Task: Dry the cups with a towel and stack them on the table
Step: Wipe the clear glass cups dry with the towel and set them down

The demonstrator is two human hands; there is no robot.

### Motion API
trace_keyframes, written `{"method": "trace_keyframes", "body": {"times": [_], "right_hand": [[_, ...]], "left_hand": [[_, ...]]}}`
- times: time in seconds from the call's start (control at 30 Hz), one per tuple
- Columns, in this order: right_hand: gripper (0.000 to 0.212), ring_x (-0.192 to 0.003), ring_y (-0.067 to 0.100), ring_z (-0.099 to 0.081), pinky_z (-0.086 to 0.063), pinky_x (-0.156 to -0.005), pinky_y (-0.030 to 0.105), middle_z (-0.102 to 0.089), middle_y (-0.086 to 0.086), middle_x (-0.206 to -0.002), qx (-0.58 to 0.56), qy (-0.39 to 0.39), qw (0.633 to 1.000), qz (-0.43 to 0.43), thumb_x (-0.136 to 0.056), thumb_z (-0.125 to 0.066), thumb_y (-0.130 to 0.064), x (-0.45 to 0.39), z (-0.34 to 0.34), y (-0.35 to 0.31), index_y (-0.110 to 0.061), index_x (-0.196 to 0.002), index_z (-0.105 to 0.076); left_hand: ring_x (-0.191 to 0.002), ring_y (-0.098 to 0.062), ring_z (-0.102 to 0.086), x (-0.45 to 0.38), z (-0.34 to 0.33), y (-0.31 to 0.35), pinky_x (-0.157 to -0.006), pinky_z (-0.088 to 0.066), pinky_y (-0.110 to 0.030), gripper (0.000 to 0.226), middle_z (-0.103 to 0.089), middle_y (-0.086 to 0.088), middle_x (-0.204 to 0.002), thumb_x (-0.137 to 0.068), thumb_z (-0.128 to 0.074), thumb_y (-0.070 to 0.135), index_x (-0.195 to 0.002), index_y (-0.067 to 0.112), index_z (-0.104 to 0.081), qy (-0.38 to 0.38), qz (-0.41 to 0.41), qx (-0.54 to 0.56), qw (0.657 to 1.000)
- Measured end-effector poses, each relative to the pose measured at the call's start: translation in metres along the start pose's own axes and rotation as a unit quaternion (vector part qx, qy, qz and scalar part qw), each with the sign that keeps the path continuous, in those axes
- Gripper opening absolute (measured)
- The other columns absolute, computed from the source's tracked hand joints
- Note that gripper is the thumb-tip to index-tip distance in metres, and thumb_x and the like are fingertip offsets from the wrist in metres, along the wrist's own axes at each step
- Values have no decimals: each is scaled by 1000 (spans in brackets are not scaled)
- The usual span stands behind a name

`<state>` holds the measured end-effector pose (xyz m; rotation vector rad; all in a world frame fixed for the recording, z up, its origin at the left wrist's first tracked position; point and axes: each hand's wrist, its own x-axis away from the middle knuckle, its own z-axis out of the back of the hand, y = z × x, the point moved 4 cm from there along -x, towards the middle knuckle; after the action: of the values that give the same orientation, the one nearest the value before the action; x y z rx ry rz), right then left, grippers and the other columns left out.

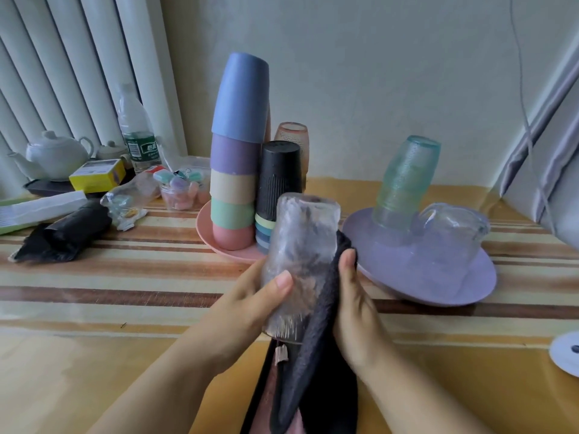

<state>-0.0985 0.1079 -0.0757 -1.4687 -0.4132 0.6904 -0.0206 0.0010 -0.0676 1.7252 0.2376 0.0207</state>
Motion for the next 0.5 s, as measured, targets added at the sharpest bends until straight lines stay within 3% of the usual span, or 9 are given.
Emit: {"method": "trace_keyframes", "body": {"times": [0.07,0.13,0.2,0.27,0.33,0.43,0.5], "right_hand": [[74,-127,-21,-29,-22,-106,2,-36,-20,-146,30,-10,999,8,-77,-18,-73,2,-5,-3,-36,-140,-34],[78,-125,-27,-23,-18,-99,-5,-31,-27,-144,35,-3,999,34,-72,-19,-85,3,-7,-6,-42,-136,-28],[87,-126,-28,-18,-16,-97,-7,-25,-33,-142,39,3,997,63,-65,-22,-91,4,-6,-10,-42,-136,-25],[77,-124,-31,-14,-14,-95,-9,-21,-40,-137,41,18,995,90,-67,-23,-88,3,-5,-14,-47,-132,-23],[83,-129,-27,-14,-14,-98,-6,-20,-33,-144,38,37,992,112,-71,-27,-86,1,-3,-15,-39,-140,-20],[85,-134,-19,-18,-17,-103,-1,-20,-19,-152,40,62,990,123,-79,-36,-71,-5,-2,-9,-24,-147,-17],[83,-135,-15,-21,-20,-104,1,-21,-15,-153,47,59,988,133,-83,-38,-65,-5,-6,-7,-21,-148,-14]], "left_hand": [[-98,-11,-70,-1,3,0,-75,-54,-20,86,-74,3,-106,-44,-84,68,-114,23,-61,19,-2,57,998],[-108,-16,-67,-4,5,-2,-84,-55,-27,89,-71,-1,-116,-49,-84,65,-122,21,-57,18,-1,69,997],[-109,-20,-66,-5,8,-4,-90,-54,-35,85,-70,-4,-116,-56,-81,62,-123,19,-51,34,-3,53,998],[-89,-17,-66,-7,12,-3,-77,-53,-29,68,-70,-4,-96,-63,-76,59,-110,17,-50,87,-19,20,996],[-77,-10,-62,-7,14,-1,-68,-48,-19,44,-67,4,-82,-82,-65,55,-102,17,-54,132,-47,-42,989],[-100,-1,-66,-6,7,0,-84,-50,-18,41,-73,13,-103,-86,-46,51,-114,25,-63,134,-60,-97,984],[-109,8,-59,-4,3,1,-91,-47,-15,45,-68,23,-113,-86,-46,56,-121,32,-59,131,-59,-120,982]]}}
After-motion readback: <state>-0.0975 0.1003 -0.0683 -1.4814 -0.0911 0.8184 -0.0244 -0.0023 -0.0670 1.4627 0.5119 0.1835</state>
